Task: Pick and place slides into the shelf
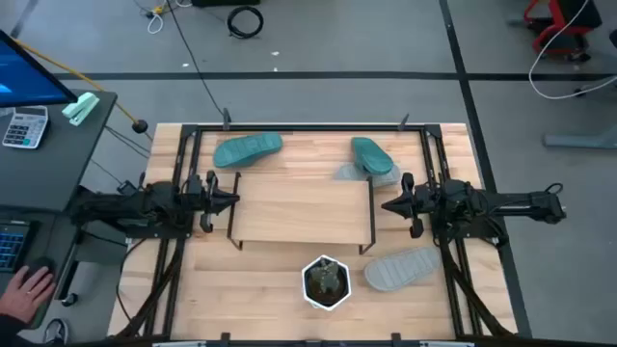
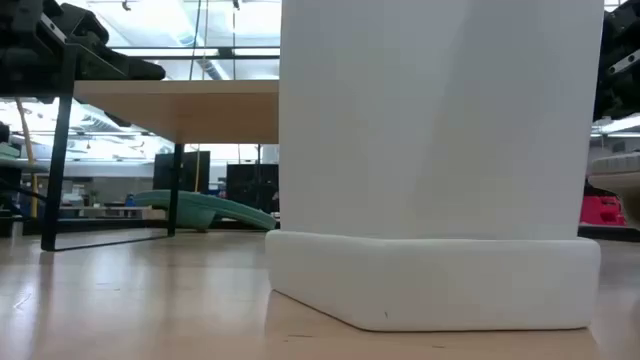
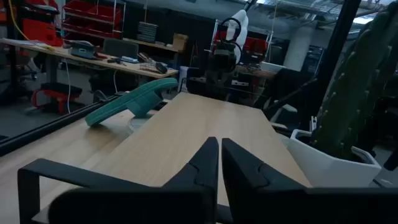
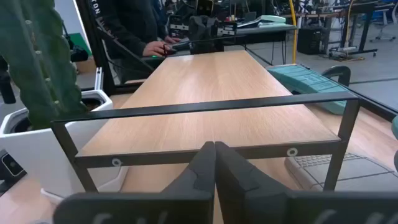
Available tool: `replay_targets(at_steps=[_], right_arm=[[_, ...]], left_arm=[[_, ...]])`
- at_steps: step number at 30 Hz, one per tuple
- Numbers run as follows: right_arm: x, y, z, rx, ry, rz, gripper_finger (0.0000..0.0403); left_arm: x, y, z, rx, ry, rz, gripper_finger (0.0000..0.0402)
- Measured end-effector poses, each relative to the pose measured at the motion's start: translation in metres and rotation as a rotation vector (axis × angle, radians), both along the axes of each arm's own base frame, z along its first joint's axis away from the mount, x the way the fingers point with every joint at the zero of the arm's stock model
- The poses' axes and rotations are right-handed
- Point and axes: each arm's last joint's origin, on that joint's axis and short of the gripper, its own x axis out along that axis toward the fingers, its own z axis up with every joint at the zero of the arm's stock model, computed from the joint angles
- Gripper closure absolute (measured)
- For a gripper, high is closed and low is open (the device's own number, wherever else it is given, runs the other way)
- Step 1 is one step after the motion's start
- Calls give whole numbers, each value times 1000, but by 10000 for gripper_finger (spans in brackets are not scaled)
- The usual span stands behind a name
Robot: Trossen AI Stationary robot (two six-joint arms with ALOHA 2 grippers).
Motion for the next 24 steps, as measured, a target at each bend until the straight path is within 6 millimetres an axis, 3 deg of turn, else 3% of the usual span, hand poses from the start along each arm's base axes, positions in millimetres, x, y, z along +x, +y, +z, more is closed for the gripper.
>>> replay_targets(at_steps=[24], right_arm=[[0, 0, 0, 0, 0, 0, 389]], left_arm=[[0, 0, 0, 0, 0, 0, 370]])
